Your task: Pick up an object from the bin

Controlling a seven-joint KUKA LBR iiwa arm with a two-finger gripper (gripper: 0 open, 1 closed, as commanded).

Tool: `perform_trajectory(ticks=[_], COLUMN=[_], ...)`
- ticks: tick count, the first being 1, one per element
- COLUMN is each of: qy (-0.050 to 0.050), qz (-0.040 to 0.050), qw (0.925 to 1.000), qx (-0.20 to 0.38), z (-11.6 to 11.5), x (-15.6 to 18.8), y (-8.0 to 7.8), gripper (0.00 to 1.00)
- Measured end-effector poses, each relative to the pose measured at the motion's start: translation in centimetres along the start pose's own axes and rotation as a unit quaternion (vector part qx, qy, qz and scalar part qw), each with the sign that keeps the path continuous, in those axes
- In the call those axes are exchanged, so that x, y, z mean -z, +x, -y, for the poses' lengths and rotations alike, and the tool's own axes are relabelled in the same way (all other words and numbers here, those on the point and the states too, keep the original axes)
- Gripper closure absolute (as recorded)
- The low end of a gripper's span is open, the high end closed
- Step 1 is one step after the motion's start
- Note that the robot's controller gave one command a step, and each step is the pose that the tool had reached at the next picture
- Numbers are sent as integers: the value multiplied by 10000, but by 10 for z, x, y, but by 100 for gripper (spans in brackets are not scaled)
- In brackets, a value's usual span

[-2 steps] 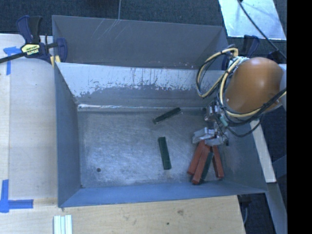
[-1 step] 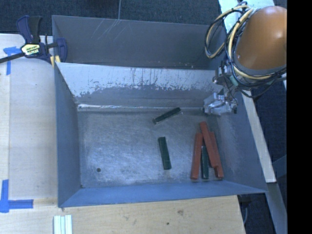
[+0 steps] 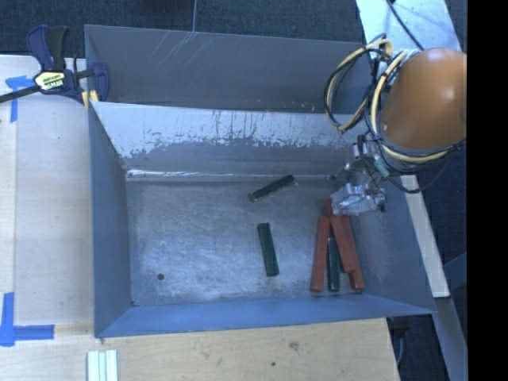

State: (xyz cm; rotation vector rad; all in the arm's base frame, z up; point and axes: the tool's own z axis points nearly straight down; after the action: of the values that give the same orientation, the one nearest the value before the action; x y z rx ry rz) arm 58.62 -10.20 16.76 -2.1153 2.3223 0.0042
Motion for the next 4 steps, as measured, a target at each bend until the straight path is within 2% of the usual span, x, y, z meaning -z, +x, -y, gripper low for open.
perform_trajectory(ticks=[1,2,3,4], qy=[8,2,36,44], qz=[0,19,-21,-7], qw=[10000,10000,10000,9935], qx=[-15,81,61,1139], z=[1,-8,-5,-3], x=[1,-100,-94,-4], y=[1,-2,3,-13], gripper=[0,0,100,100])
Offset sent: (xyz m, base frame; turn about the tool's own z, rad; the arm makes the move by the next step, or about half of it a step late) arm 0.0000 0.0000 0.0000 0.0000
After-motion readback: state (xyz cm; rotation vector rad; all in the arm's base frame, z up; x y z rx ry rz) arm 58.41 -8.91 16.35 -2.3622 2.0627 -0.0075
